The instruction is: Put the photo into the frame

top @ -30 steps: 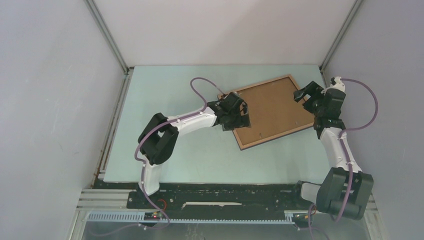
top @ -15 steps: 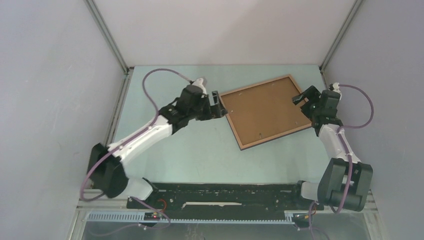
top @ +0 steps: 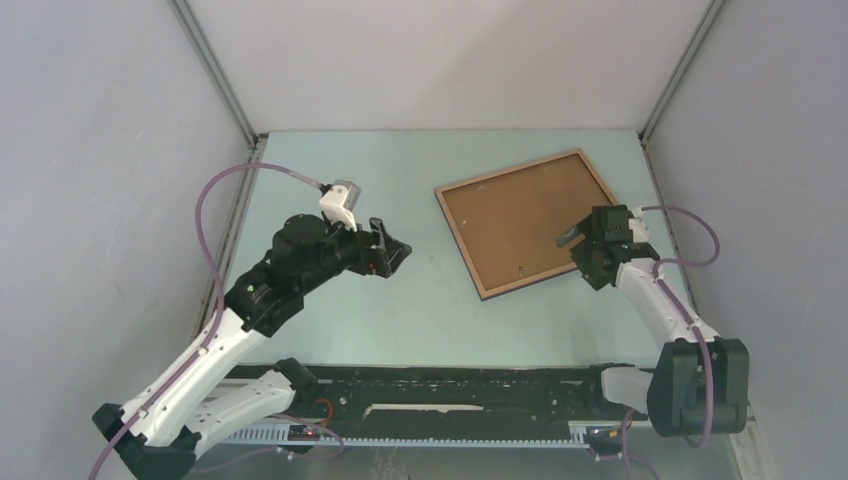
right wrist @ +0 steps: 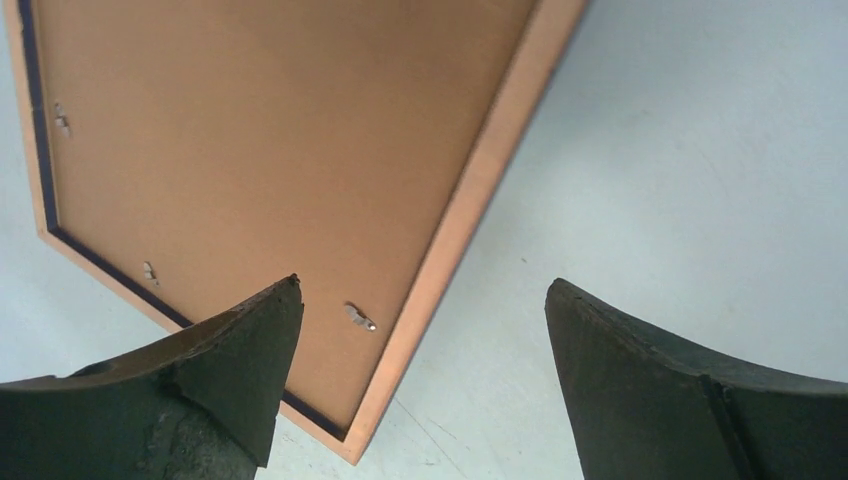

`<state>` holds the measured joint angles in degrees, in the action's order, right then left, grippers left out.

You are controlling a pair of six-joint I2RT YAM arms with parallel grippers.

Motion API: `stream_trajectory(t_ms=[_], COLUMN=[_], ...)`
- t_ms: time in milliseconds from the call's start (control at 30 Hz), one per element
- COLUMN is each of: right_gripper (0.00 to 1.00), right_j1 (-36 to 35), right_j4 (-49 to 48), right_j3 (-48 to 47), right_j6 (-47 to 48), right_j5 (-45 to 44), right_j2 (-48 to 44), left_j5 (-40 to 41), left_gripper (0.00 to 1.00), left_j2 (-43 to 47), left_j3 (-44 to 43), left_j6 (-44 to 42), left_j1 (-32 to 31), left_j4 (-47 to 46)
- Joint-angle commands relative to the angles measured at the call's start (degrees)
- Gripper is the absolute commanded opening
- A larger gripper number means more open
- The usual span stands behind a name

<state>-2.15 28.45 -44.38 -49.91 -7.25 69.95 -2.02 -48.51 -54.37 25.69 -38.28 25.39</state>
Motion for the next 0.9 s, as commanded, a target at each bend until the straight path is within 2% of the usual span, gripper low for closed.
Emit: stream_trajectory(t_ms=[0,100,233,633,800,867], right_gripper=[0.97,0.92,0.80,0.73,0.69,0.59], right_j1=[-1.21,-2.78,-4.07,-5.85,-6.80,-6.81], right_j4=[2.53,3.83,2.38,-1.46,-4.70,-5.60], right_j3=[1.66,1.79,2.66,2.65,2.32,2.24], right_j6=[-8.15,-10.61,-12.56,-13.22,-12.34,-11.64], right_j5=[-4.42,-6.13,-6.06,-4.97,-4.60,-3.74], right_j2=[-2.93,-3.07,-2.05,5.33,10.11,11.94], left_j5=[0.14,3.77,6.70,9.61,7.44,5.77], left_gripper=[0.92,0.92,0.92,0.92,0.92,0.92], left_j2=[1.03,2.51,3.34,7.84,6.95,6.22], left_j3=[-0.76,1.77,3.77,6.70,6.71,6.88], left_j6=[-7.73,-8.89,-10.09,-11.54,-11.22,-10.90], left_j1=[-0.07,-0.06,-0.05,0.24,1.36,2.22], left_j4=[4.01,2.58,2.13,1.95,1.50,1.34])
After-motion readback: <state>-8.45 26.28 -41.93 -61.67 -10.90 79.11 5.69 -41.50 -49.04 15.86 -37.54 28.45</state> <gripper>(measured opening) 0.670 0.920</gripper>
